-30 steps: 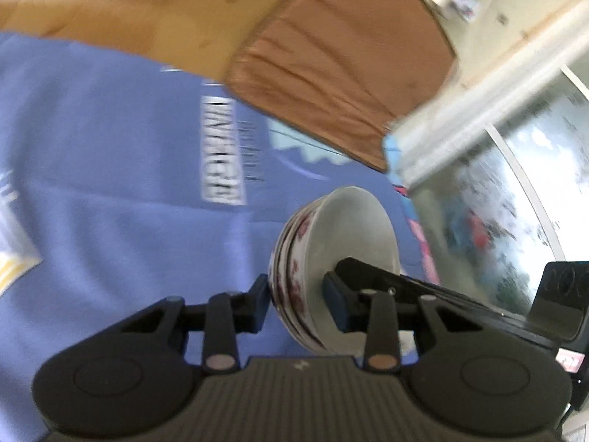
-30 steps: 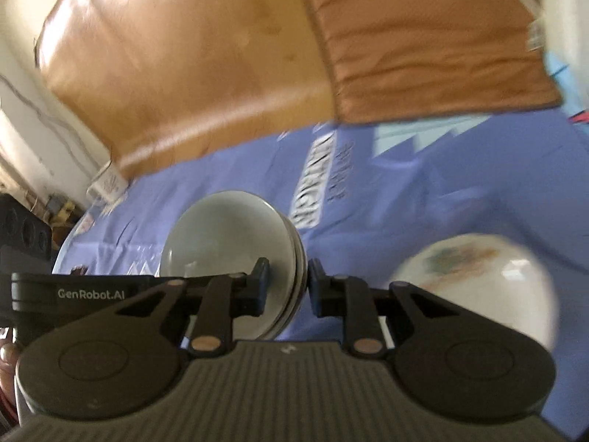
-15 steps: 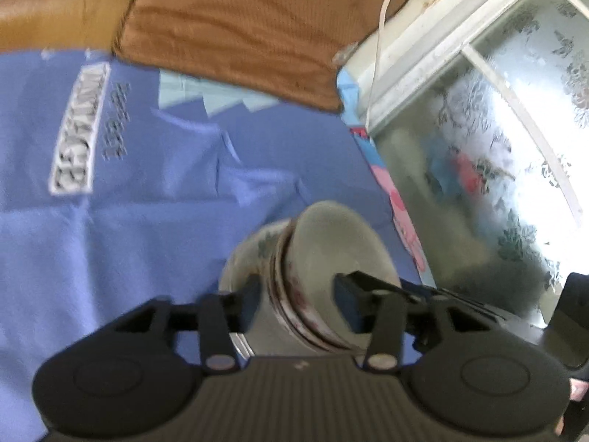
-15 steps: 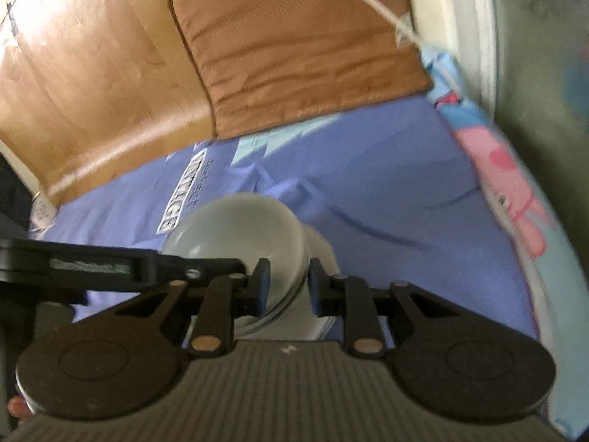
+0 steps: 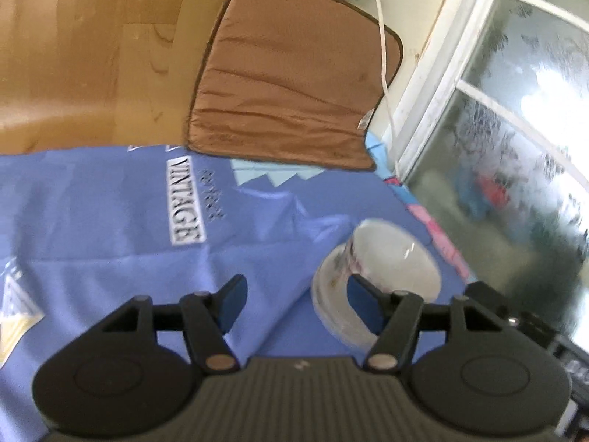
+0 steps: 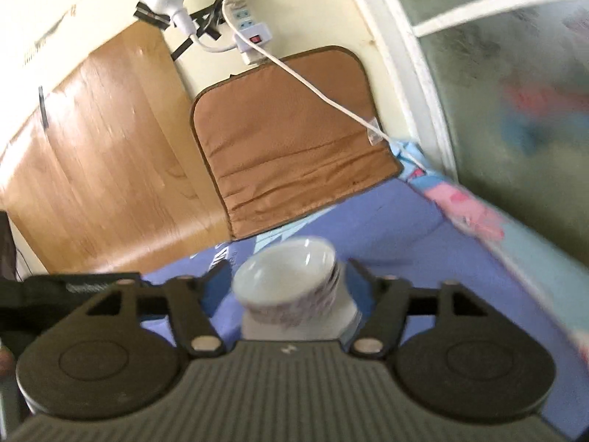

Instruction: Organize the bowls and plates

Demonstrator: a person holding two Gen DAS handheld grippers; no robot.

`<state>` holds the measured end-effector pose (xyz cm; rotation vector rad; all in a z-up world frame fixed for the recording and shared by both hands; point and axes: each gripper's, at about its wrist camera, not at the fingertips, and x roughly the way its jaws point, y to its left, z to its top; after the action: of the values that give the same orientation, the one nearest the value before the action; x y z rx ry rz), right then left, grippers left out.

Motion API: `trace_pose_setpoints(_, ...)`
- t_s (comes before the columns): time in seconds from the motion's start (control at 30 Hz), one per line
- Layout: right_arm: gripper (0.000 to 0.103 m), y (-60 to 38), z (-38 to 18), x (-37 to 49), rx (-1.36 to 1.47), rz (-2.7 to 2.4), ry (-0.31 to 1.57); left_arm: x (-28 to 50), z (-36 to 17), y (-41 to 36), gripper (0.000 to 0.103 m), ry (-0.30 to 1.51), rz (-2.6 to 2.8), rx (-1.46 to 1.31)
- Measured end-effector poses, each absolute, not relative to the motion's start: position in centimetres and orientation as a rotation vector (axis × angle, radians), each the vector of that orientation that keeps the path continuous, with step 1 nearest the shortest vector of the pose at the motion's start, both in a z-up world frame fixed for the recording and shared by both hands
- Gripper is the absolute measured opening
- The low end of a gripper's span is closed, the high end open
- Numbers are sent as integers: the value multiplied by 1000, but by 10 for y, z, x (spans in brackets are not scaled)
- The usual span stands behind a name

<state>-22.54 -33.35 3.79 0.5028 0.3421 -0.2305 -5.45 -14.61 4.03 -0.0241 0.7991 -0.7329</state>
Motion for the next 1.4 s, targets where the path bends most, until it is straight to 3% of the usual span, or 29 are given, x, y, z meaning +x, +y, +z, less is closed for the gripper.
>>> trace_pose_setpoints(0.07, 84, -323, 29, -235, 535, -253, 351, -64, 35, -139, 62, 797, -725, 2)
trace_pose_setpoints(0.2, 85, -301, 17, -243, 547, -275, 405, -82, 25, -123, 62, 786, -698, 58)
trace_pose_setpoints(0.33, 95, -284, 13, -241, 525, -258, 457, -97, 24, -104, 80, 731, -678, 89)
trace_pose_setpoints(0.43, 96, -275, 11, -239, 519, -268, 499, -106, 26, -95, 93, 681, -661, 113)
trace_pose_setpoints(0.57, 101, -266, 14, -238, 489, -287, 503, -113, 29, -85, 103, 638, -645, 144)
trace_pose_setpoints(0.9, 103, -240, 22, -246, 425, -287, 471, -114, 22, -70, 103, 683, -600, 145)
trace_pose_setpoints(1.4, 103, -238, 12, -246, 544, -309, 513, -114, 18, -60, 103, 700, -561, 145)
